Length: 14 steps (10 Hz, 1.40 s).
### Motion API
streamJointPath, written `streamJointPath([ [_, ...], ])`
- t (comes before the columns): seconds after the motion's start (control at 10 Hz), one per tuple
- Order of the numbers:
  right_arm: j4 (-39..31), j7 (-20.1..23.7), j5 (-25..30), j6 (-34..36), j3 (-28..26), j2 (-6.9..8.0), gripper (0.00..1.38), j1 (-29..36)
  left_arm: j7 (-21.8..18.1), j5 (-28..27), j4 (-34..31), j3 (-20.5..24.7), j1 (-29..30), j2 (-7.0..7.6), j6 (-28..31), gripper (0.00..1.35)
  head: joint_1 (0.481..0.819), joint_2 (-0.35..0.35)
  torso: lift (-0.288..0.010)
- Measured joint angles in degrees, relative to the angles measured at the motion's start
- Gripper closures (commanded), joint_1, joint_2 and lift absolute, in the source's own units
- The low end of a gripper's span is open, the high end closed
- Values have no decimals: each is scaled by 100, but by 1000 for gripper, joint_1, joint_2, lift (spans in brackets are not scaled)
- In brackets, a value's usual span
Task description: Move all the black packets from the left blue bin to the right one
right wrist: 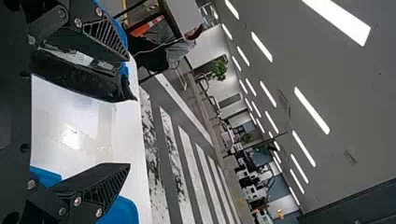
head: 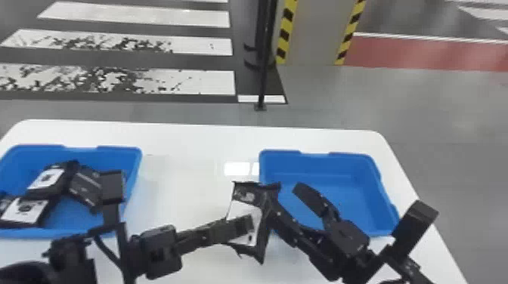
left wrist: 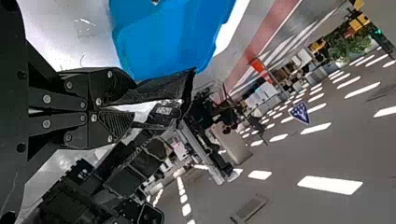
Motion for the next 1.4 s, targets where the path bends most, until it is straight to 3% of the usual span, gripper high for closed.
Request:
streamJointPath([
  [0.1, 38, 34, -47, 113, 13, 0, 556, -39, -4, 35, 18, -74, -38, 0, -1, 1208, 695, -126, -145],
  [0.2, 65, 47, -93, 148, 24, 0, 964, -72, -9, 57, 45, -131, -71, 0, -1, 1208, 695, -130, -145],
  [0.3, 109, 55, -141, 151, 33, 0, 1286, -109, -9, 80, 81, -167, -88, 0, 1, 1208, 695, -132, -145],
  [0.7, 586, 472, -919, -63, 158, 9, 1276, -209, -10, 109, 143, -129, -95, -14, -29, 1207, 695, -104, -145],
  [0.8, 659, 520, -1121, 8, 224, 9, 1276, -224, 1, 105, 155, -87, -95, -29, -64, 1115, 695, -92, -145],
  [1.0, 670, 499, -1212, 32, 237, 6, 1276, -293, 128, 290, 181, 0, -19, -81, -86, 277, 695, -78, -145],
  [1.1, 708, 433, -1185, 19, 137, -8, 1276, -407, 143, 345, 185, 119, 92, -130, -104, 71, 695, -84, -145],
  [1.4, 1274, 285, -922, 0, -382, -232, 1276, -1127, 139, 435, 129, 460, 420, -217, -383, 173, 695, -125, -145],
])
